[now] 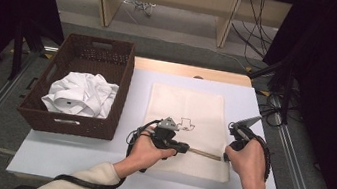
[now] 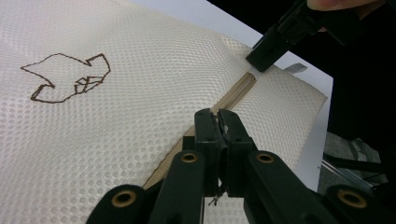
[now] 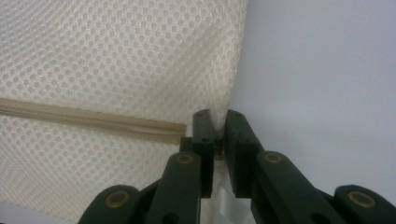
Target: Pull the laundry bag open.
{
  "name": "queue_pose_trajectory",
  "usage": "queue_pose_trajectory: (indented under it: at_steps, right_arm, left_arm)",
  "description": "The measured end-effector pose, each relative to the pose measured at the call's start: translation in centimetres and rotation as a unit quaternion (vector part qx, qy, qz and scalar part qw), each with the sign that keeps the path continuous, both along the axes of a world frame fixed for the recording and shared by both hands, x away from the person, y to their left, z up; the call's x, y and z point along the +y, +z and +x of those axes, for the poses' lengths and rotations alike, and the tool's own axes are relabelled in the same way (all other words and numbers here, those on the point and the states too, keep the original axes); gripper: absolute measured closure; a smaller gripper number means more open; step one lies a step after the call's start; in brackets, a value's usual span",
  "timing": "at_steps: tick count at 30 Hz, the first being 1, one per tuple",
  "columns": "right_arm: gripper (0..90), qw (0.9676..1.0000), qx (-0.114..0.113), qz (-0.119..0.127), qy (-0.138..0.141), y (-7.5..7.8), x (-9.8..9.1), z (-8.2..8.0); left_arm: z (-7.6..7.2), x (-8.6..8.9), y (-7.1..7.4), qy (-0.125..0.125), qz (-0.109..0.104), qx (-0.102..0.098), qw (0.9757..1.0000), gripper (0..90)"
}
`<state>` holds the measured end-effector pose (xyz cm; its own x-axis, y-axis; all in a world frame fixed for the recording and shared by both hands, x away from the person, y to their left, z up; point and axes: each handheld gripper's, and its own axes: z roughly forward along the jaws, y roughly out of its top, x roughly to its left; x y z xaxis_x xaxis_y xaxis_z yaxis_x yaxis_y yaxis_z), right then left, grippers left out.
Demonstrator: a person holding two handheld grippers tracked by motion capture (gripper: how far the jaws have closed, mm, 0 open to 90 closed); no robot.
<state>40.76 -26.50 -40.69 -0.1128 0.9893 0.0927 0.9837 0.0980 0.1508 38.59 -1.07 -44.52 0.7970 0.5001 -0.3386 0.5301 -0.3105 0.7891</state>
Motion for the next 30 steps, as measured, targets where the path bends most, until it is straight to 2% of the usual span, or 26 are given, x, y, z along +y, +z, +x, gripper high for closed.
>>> queue_pose_trajectory:
  at_steps: [8,9,10,12,15,16,19,21,22,27,30]
  right_arm:
    - [84.3,1.0000,0.004,0.003,-0.007,0.0,0.1,0.0]
    - [84.3,1.0000,-0.005,0.003,-0.002,-0.1,0.0,0.0]
    - [84.3,1.0000,-0.004,0.003,-0.009,-0.1,0.1,-0.1]
    - [84.3,1.0000,-0.001,0.000,-0.004,0.0,0.0,0.0]
    - [84.3,0.9999,0.003,0.004,-0.010,-0.1,0.0,0.0]
    - [84.3,0.9999,0.006,-0.006,-0.012,-0.1,0.1,0.0]
    - [84.3,0.9999,0.006,-0.005,-0.013,-0.1,0.1,0.1]
    - [84.3,0.9999,0.004,0.005,-0.009,-0.1,0.0,0.1]
    - [84.3,0.9999,0.005,-0.005,-0.013,-0.1,0.1,0.1]
    - [84.3,0.9998,0.006,-0.004,-0.018,-0.2,0.2,0.1]
    - [84.3,1.0000,0.004,-0.003,-0.009,-0.2,0.0,0.0]
  left_arm:
    - [0.1,0.4,0.0,0.003,0.000,0.002,1.0000,86.7]
    - [0.1,0.5,0.0,0.003,-0.002,0.002,1.0000,86.7]
    - [0.1,0.5,0.0,0.003,-0.002,0.002,1.0000,86.8]
    - [0.0,0.6,0.0,0.002,0.002,0.001,1.0000,86.8]
    - [0.1,0.8,-0.1,0.004,0.002,0.002,1.0000,86.7]
    - [0.0,0.9,-0.1,0.002,0.002,0.004,1.0000,86.8]
    - [0.0,1.0,-0.2,0.001,0.003,0.002,1.0000,86.7]
    - [0.1,1.1,-0.2,0.003,-0.001,0.006,1.0000,86.8]
    - [0.1,1.1,-0.2,0.007,0.000,0.005,1.0000,86.7]
    - [0.0,1.3,-0.2,0.007,-0.002,0.006,1.0000,86.7]
    - [0.0,1.4,-0.3,0.009,0.000,0.006,0.9999,86.8]
